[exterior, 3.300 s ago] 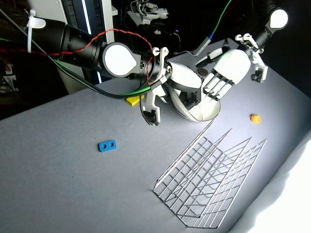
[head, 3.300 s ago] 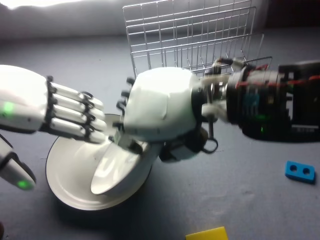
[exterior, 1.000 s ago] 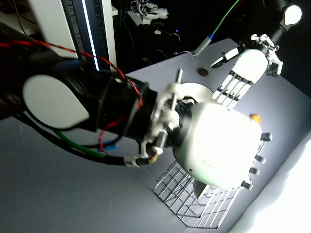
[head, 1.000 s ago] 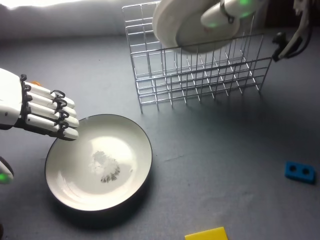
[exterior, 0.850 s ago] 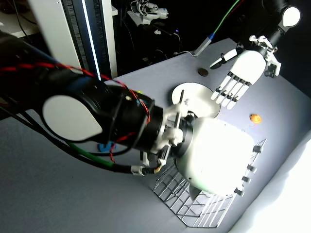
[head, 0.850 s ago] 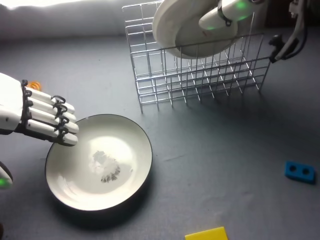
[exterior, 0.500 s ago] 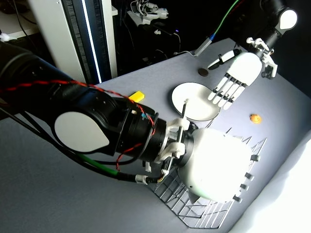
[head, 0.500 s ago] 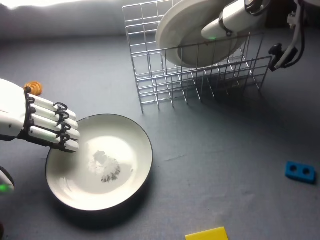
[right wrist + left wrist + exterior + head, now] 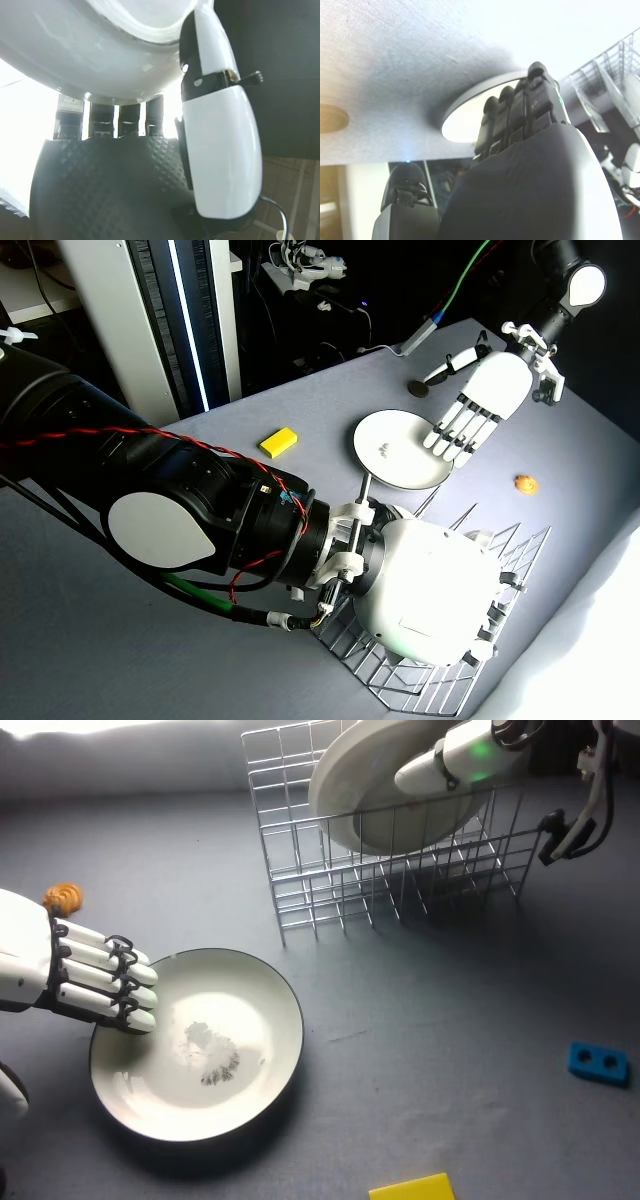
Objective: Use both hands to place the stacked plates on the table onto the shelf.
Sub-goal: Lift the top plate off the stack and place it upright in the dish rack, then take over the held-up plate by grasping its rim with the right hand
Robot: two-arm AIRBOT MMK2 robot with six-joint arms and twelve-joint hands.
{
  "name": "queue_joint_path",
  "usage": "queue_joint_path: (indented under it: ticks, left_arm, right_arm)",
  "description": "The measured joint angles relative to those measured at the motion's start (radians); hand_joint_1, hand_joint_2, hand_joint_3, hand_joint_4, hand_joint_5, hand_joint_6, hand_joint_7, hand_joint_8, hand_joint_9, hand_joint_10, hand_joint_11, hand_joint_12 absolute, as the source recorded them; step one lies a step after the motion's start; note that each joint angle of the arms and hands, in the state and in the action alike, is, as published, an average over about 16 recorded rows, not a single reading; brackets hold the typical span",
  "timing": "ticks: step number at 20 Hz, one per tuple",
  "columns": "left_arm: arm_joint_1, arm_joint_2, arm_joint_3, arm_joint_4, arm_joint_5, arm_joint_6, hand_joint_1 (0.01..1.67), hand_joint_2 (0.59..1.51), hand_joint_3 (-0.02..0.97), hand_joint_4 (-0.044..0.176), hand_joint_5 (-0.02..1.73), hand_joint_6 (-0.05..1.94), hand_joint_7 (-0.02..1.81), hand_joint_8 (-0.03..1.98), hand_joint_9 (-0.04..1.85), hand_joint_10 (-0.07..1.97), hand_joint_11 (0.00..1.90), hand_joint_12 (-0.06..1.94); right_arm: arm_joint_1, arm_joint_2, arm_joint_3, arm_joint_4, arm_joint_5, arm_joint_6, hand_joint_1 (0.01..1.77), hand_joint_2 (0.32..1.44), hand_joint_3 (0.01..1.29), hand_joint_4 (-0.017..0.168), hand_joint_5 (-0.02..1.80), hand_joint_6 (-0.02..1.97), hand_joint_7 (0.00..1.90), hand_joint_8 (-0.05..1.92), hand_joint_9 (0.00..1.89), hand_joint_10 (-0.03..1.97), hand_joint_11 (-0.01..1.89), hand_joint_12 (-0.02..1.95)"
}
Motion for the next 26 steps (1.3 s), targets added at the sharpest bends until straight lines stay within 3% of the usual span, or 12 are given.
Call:
queue_joint_path:
  ticks: [5, 9, 17, 21, 26]
  left_arm:
    - [0.029, -0.002, -0.009, -0.014, 0.016, 0.002, 0.02, 1.110, 0.021, -0.002, 0.04, 0.02, 0.02, 0.00, -0.02, -0.03, 0.02, 0.02]
    - [0.059, -0.003, -0.017, -0.032, 0.030, 0.003, 0.02, 1.109, 0.021, -0.004, 0.04, 0.01, 0.02, 0.00, -0.02, -0.04, 0.02, 0.02]
    - [0.119, -0.002, -0.030, -0.081, 0.051, 0.001, 0.02, 1.104, 0.021, -0.007, 0.02, -0.01, 0.00, -0.01, -0.03, -0.05, 0.03, 0.03]
    - [0.146, -0.003, -0.032, -0.109, 0.055, -0.006, 0.02, 1.100, 0.021, -0.008, 0.01, -0.02, -0.01, -0.01, -0.03, -0.05, 0.03, 0.03]
    - [0.180, -0.011, -0.018, -0.154, 0.045, -0.032, 0.02, 1.100, 0.022, -0.008, 0.01, -0.02, -0.01, -0.01, -0.03, -0.06, 0.03, 0.02]
  right_arm:
    - [0.022, 0.021, -0.024, -0.003, 0.000, -0.001, 1.16, 1.02, 0.01, -0.003, 0.68, 0.08, 0.79, 0.05, 0.71, 0.45, 0.34, 1.39]
    - [0.061, 0.049, -0.071, -0.039, 0.004, -0.043, 1.14, 1.02, 0.01, -0.003, 0.65, 0.05, 0.74, 0.03, 0.64, 0.38, 0.24, 1.37]
    - [0.127, 0.100, -0.295, -0.129, -0.003, -0.393, 1.08, 1.04, 0.01, 0.000, 0.55, 0.03, 0.60, 0.02, 0.48, 0.25, 0.08, 1.32]
    - [0.117, 0.098, -0.410, -0.145, -0.014, -0.614, 1.07, 1.03, 0.01, 0.002, 0.41, 0.03, 0.45, 0.02, 0.35, 0.18, 0.05, 1.03]
    - [0.058, 0.065, -0.512, -0.113, -0.051, -0.839, 1.11, 1.00, 0.01, 0.004, 0.24, 0.03, 0.26, 0.02, 0.20, 0.09, 0.02, 0.62]
